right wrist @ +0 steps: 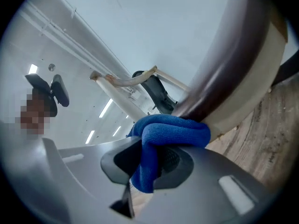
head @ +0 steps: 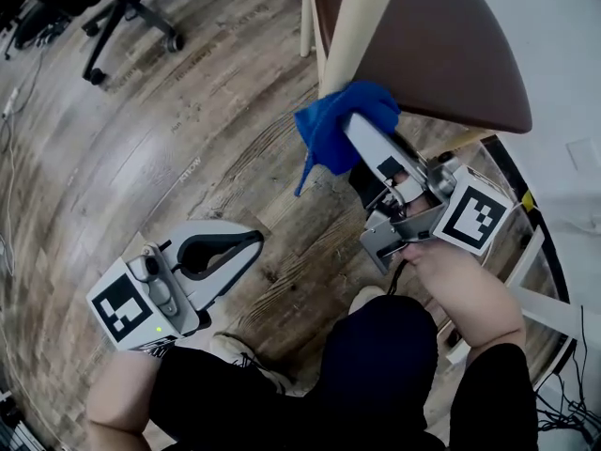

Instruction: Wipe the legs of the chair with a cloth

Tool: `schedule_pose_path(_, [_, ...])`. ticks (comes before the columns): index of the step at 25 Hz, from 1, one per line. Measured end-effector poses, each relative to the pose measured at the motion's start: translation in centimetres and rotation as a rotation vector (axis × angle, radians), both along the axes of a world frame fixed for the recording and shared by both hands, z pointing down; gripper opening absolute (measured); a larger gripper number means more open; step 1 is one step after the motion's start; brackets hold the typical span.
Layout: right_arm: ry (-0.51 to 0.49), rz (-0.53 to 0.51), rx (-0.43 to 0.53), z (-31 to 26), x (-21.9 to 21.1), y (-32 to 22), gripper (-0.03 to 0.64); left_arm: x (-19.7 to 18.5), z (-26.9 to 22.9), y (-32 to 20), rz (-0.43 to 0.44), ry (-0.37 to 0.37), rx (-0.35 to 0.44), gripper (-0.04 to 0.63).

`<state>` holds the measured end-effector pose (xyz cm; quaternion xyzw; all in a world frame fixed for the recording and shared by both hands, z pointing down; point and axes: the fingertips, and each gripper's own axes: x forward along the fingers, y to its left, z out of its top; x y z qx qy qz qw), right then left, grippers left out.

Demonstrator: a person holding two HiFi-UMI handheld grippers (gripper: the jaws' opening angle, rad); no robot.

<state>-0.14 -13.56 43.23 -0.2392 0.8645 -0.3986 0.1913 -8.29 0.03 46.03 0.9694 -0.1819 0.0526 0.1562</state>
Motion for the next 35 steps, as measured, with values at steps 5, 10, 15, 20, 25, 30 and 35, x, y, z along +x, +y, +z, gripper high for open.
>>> schedule_pose_path(5, [0.074, 0.047, 0.04, -0.2, 4.1, 0.1, 0.064, 1.1, 0.1, -0.3, 0.009, 0.002, 0.002, -0.003])
schedule_pose_path(10, [0.151, 0.156, 0.098, -1.1, 10.5, -0.3, 0.064, 1.4, 0.4, -0.8, 0.001, -0.009, -0.003, -0.003])
schedule_pose_path(15, [0.238, 0.345, 0.149, -1.7, 19.1, -1.1, 0.063, 2.1, 0.6, -1.0, 0.004, -0.015, -0.004, -0.003])
schedule_pose_path(20, [0.313, 0.495, 0.186, -1.8, 25.5, -1.5, 0.063, 2.5, 0.8, -1.1, 0.01, -0.021, -0.006, -0.003])
schedule_pose_path(25, [0.446, 0.593, 0.266, -1.3, 28.9, -0.9, 0.064, 2.9, 0.9, -1.0, 0.016, -0.027, -0.008, -0.003])
schedule_pose_path(30, [0.579, 0.686, 0.278, 0.3, 30.5, 0.0, 0.064, 3.2, 0.9, -0.9, 0.025, -0.027, -0.01, -0.003])
schedule_pose_path(35, [0.728, 0.722, 0.326, 1.6, 30.2, 0.4, 0.064, 3.3, 1.1, -0.8, 0.029, -0.034, -0.014, -0.003])
